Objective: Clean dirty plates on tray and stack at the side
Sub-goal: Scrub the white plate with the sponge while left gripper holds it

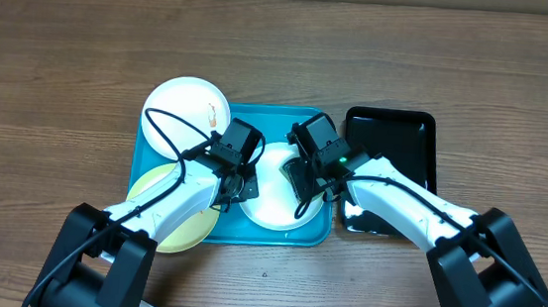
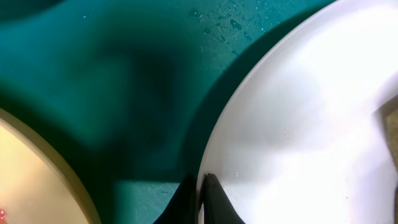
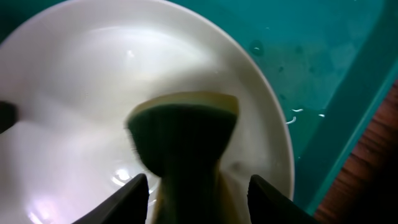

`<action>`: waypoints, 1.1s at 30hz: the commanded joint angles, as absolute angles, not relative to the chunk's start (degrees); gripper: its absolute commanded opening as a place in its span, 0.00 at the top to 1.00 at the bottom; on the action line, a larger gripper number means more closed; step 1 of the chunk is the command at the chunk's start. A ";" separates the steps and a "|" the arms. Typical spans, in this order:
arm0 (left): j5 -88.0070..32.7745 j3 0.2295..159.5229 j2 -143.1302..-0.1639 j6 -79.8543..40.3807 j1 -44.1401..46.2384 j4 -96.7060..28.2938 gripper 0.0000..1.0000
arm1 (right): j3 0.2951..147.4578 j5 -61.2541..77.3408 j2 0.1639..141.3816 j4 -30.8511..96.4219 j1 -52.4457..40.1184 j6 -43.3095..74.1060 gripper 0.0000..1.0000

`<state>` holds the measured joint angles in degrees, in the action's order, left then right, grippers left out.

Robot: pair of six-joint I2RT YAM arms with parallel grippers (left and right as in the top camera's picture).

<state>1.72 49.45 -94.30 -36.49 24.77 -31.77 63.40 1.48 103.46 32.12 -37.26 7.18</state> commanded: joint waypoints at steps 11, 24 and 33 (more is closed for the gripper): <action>2.74 48.90 -95.90 -36.18 25.15 -32.10 0.96 | 63.33 -3.09 104.40 31.73 -37.28 7.03 0.91; 2.74 48.90 -95.90 -36.16 25.17 -32.12 0.96 | 63.31 -6.39 107.04 30.83 -37.28 9.02 0.89; 2.74 48.90 -95.90 -36.16 25.17 -32.12 0.96 | 63.31 -3.33 109.86 28.47 -37.28 14.92 0.92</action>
<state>1.78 49.43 -94.30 -36.49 24.77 -31.70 63.42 -4.34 106.89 28.64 -37.26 11.11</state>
